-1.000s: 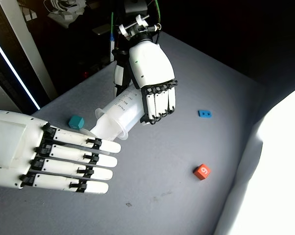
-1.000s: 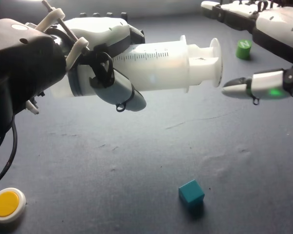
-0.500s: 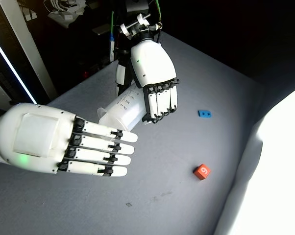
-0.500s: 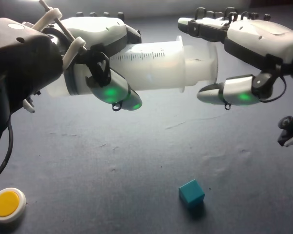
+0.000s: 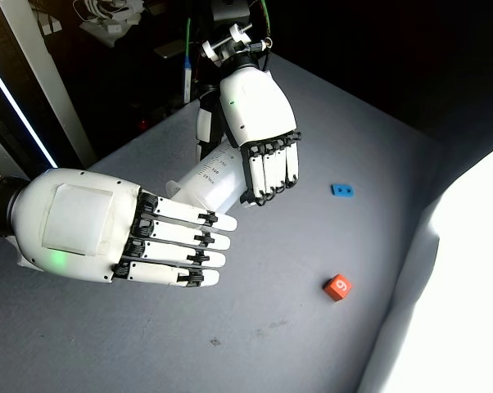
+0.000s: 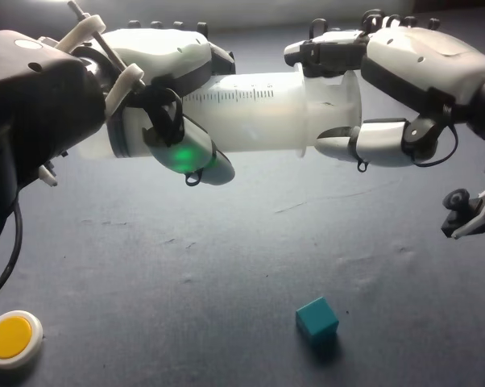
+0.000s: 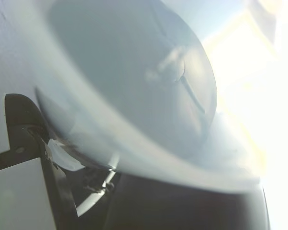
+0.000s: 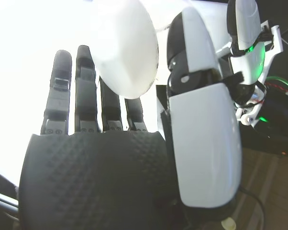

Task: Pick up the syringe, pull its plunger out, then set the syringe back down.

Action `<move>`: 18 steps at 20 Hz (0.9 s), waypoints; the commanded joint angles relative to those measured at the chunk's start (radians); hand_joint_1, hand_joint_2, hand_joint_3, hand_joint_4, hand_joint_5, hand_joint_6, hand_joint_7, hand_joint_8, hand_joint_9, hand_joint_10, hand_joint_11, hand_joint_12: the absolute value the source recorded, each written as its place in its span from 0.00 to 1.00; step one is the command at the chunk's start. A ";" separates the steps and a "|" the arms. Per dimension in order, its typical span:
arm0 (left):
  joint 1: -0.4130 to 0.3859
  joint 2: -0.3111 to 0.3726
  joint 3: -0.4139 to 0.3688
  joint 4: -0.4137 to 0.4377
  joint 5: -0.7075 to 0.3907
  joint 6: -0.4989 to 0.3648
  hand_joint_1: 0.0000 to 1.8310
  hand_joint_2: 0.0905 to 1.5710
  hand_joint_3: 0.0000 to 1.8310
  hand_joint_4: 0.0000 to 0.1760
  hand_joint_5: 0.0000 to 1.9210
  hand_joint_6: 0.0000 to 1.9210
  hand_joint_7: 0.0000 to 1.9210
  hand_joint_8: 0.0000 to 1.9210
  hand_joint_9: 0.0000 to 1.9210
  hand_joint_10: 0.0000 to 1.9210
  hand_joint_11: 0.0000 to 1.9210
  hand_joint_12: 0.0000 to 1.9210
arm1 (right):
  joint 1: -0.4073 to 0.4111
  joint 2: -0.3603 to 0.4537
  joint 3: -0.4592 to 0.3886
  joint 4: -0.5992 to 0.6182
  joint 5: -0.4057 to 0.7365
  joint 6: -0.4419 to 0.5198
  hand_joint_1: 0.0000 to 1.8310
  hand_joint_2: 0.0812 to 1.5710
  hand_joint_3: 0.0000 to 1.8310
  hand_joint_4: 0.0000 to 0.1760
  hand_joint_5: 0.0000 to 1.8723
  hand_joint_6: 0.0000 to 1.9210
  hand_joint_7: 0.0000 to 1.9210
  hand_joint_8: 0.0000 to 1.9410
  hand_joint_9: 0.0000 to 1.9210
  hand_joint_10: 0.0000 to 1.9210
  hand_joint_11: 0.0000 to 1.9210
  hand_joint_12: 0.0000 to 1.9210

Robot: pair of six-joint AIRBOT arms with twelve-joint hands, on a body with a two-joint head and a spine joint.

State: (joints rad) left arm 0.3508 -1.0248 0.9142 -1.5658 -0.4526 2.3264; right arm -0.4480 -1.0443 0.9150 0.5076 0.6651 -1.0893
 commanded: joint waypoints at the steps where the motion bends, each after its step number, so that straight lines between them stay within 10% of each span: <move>1: -0.021 0.003 0.005 0.043 -0.022 -0.014 0.62 0.81 0.00 0.00 0.35 0.69 0.35 0.87 0.31 0.79 0.22 0.91 | 0.003 0.002 0.003 -0.028 0.087 0.001 0.62 0.77 0.00 0.00 0.37 0.62 0.37 0.59 0.29 0.40 0.06 0.71; 2: -0.021 0.003 0.005 0.043 -0.022 -0.014 0.62 0.81 0.00 0.00 0.36 0.68 0.35 0.86 0.31 0.78 0.22 0.90 | 0.001 0.002 0.005 -0.028 0.087 0.000 0.70 0.79 0.00 0.00 0.40 0.67 0.39 0.71 0.28 0.74 0.09 0.76; 3: -0.022 0.003 0.005 0.043 -0.023 -0.014 0.62 0.81 0.00 0.00 0.36 0.68 0.35 0.86 0.31 0.78 0.22 0.90 | 0.000 0.003 0.006 -0.028 0.087 -0.001 0.72 0.79 0.00 0.00 0.40 0.69 0.39 0.74 0.27 0.81 0.09 0.78; 18: -0.031 0.003 0.004 0.043 -0.027 -0.014 0.63 0.80 0.00 0.00 0.37 0.67 0.36 0.84 0.33 0.75 0.24 0.88 | -0.017 0.136 -0.007 -0.029 0.024 -0.010 0.72 0.79 0.00 0.00 0.37 0.72 0.38 0.72 0.29 0.84 0.14 0.76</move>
State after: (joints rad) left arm 0.3382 -1.0332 0.9085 -1.5661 -0.4038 2.3138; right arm -0.4660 -0.9192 0.8974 0.4877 0.6170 -1.0760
